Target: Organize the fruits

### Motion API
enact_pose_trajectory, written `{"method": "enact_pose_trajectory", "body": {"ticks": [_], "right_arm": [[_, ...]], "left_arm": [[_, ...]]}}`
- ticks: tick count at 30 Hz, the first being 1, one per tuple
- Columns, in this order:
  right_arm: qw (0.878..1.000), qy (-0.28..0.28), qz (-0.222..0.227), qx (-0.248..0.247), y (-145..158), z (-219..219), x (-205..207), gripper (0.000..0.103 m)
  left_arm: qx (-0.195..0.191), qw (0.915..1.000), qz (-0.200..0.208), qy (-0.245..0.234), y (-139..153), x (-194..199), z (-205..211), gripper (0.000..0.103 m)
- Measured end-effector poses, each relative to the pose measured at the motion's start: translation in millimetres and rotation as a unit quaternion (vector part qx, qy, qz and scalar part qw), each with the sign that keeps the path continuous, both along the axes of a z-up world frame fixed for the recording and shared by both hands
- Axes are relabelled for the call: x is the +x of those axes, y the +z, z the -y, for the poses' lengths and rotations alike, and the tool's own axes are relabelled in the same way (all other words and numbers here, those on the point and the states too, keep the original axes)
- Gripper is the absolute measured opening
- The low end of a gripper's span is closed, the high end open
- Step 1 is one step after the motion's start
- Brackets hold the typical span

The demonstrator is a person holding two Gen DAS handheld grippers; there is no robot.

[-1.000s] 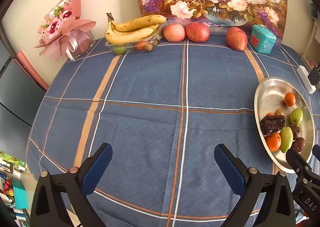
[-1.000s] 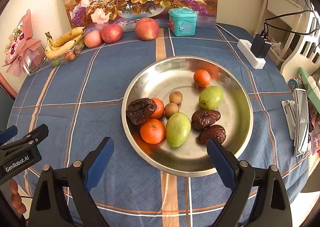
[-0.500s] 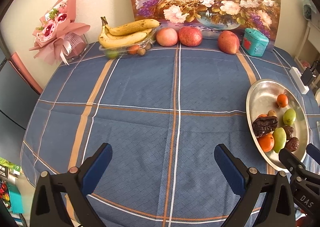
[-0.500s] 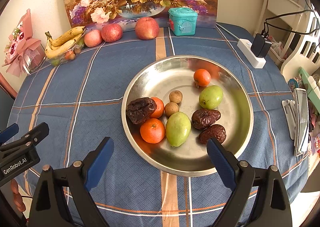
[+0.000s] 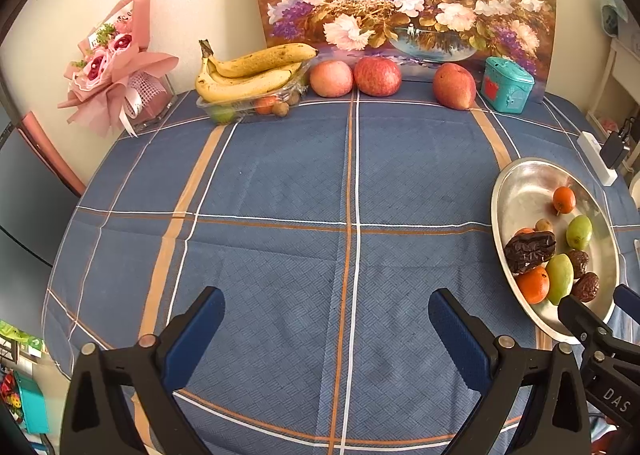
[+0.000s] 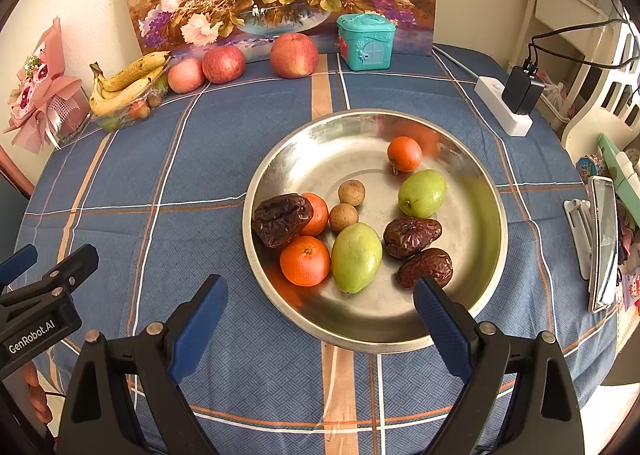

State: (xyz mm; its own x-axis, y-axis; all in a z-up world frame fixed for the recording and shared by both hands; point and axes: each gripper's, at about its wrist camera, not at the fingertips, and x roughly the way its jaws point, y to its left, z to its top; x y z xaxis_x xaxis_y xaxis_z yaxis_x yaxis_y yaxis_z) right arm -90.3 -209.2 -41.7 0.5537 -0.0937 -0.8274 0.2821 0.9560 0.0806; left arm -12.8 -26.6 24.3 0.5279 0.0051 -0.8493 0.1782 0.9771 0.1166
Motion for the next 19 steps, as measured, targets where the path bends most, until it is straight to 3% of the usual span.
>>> {"method": "enact_pose_trajectory", "body": {"ticks": [19], "right_arm": [[1.000,0.003,-0.002,0.000,-1.2,0.3,0.1,0.094]], "left_arm": [[0.009,0.9999,-0.006,0.008,-1.6,1.1,-1.6,0.103]]}}
